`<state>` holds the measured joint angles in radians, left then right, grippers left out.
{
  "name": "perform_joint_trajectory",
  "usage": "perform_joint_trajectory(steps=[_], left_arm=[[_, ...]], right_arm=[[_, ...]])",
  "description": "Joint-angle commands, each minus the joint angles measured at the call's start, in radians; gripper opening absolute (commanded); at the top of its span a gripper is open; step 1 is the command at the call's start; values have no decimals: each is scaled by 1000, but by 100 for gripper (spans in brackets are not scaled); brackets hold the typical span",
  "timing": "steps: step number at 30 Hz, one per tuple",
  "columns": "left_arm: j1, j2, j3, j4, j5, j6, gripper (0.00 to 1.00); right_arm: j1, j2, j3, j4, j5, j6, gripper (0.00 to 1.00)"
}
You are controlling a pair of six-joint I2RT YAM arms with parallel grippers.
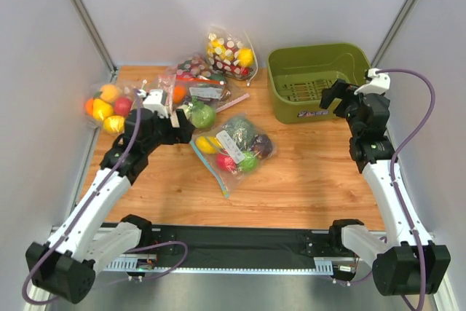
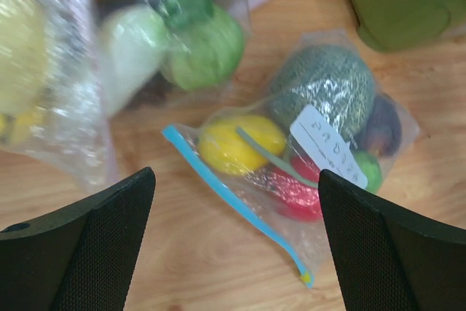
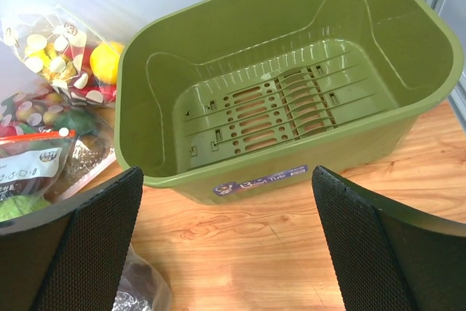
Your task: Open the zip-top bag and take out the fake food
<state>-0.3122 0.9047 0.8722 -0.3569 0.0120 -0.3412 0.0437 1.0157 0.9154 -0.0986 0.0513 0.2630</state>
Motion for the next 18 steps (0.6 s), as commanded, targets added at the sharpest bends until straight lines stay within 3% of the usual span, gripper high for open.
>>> perform_joint_trajectory(steps=[1,10,18], left_arm=[[-59,98,-77,160,54,-169,99],[-154,316,-165,274,45,-254,95],[-177,410,-199,305,8,-291,77]], right_arm=[[1,-3,39,-10,-25,10,100],[1,-12,25,-3,-71,19,100],[1,0,30,-3,-87,19,100]])
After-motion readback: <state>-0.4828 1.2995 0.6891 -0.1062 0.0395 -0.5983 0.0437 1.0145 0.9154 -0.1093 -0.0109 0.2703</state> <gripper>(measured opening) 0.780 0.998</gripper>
